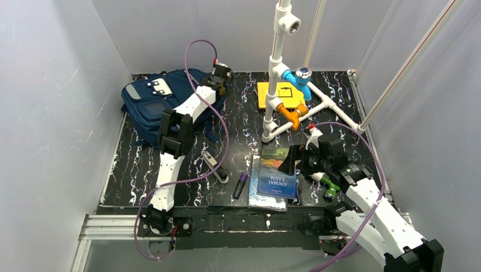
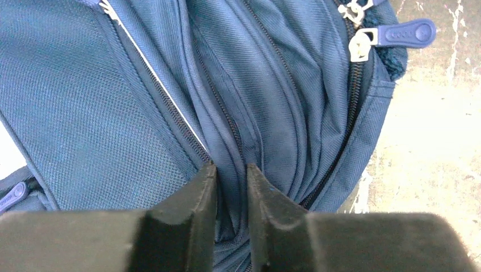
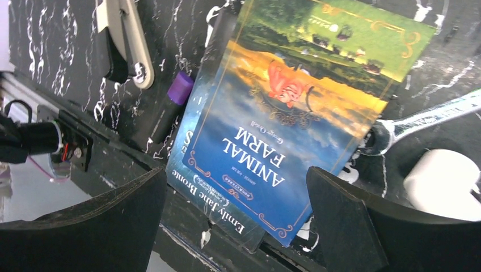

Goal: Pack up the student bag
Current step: Pick up the student bag at the center of the board.

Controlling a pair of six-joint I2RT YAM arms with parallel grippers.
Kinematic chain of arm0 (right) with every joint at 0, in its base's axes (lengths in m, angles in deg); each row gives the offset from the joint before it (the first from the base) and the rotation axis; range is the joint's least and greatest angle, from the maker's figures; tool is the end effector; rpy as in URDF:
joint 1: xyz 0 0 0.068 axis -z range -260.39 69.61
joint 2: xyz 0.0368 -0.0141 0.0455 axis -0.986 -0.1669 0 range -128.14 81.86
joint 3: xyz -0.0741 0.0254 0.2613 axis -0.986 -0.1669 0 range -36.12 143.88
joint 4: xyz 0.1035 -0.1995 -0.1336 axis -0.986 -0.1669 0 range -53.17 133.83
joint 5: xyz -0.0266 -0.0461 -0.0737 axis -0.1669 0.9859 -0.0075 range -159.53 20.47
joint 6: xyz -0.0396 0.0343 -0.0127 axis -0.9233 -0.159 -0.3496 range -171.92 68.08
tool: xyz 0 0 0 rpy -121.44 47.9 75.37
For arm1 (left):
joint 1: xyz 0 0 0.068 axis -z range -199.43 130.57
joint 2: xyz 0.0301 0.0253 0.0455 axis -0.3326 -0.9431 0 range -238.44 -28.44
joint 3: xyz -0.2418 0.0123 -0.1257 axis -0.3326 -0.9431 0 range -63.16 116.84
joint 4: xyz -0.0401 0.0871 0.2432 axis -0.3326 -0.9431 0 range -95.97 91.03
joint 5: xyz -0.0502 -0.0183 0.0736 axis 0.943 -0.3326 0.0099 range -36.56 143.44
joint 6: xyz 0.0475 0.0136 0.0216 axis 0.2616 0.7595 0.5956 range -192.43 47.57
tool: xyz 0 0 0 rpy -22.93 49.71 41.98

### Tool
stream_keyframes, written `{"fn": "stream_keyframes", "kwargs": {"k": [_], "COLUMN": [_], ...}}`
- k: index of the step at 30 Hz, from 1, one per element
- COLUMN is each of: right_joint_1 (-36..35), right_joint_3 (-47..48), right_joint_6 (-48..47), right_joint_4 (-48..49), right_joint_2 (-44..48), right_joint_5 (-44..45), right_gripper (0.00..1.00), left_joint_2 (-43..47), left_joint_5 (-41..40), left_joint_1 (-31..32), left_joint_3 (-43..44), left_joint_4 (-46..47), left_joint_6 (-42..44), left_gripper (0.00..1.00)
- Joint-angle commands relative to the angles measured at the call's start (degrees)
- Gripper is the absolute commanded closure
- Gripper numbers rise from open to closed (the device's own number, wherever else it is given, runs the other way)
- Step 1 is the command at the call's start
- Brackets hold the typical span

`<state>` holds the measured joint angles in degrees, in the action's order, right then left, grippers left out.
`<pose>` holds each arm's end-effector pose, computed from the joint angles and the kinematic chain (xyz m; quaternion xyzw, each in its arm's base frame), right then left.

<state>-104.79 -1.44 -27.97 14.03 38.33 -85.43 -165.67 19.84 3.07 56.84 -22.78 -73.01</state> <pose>0.1458 0.0767 0.2492 -0.0635 0.8924 0.2894 0.3404 0.5099 -0.1899 0.2094 0.0480 0.8782 0.1784 0.4413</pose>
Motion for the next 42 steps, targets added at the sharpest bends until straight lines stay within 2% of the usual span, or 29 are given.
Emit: {"fn": "stream_keyframes", "kwargs": {"k": [1, 2, 3, 6, 8, 12, 16, 18, 20, 24, 31, 36, 42], "right_joint_1": [-2.8, -3.9, -5.0, -10.5, -16.5, -27.6, -34.2, -35.4, -36.1, -36.8, -36.7, -36.6, -34.8], "right_joint_3": [-1.0, -0.9, -0.9, 0.1, 2.6, 8.6, 15.3, 18.4, 21.9, 29.7, 49.2, 61.6, 68.1], "right_joint_6": [-1.9, -1.8, -1.7, -1.4, -2.2, -3.6, -5.3, -5.8, -7.4, -10.9, -15.6, -20.2, -23.5], "right_joint_4": [3.3, 3.3, 3.4, 4.2, 4.0, 5.5, 9.1, 10.6, 11.9, 12.5, 6.3, -1.6, -4.3], "right_joint_2": [1.3, 1.6, 1.8, 0.8, -1.2, -6.9, -14.3, -17.3, -21.5, -28.4, -40.8, -48.4, -51.8], "right_joint_5": [-3.3, -2.8, -2.4, 0.6, 6.1, 14.3, 18.5, 19.8, 20.6, 26.9, 32.3, 31.7, 28.9], "right_gripper": [0.00, 0.00, 0.00, 0.00, 0.00, 0.00, 0.00, 0.00, 0.05, 0.08, 0.10, 0.20, 0.18], "left_joint_2": [6.0, 7.5, 9.3, 15.3, 19.7, 29.8, 39.2, 43.7, 47.9, 55.0, 65.2, 73.7, 82.2], "left_joint_5": [1.0, 1.6, 2.2, 4.5, 6.5, 10.3, 13.6, 15.3, 17.2, 19.9, 20.9, 24.4, 28.6], "left_joint_1": [0.0, 0.0, 0.0, 0.0, -0.1, -0.2, -0.2, -0.5, -1.1, -1.4, -2.5, -3.7, -4.3], "left_joint_3": [-2.1, -3.2, -4.5, -8.7, -11.9, -19.0, -26.5, -29.4, -31.4, -33.2, -39.2, -45.9, -54.4], "left_joint_4": [-0.8, -0.9, -0.9, -1.0, -1.0, -1.2, -1.8, -2.1, -2.5, -3.3, -4.3, -0.5, 6.5], "left_joint_6": [2.8, 2.6, 2.3, 1.0, -1.4, -5.0, -8.1, -9.4, -10.8, -11.5, -10.6, -7.4, -4.2], "left_gripper": [0.93, 0.99, 1.00, 1.00, 1.00, 1.00, 1.00, 1.00, 1.00, 1.00, 1.00, 1.00, 1.00]}}
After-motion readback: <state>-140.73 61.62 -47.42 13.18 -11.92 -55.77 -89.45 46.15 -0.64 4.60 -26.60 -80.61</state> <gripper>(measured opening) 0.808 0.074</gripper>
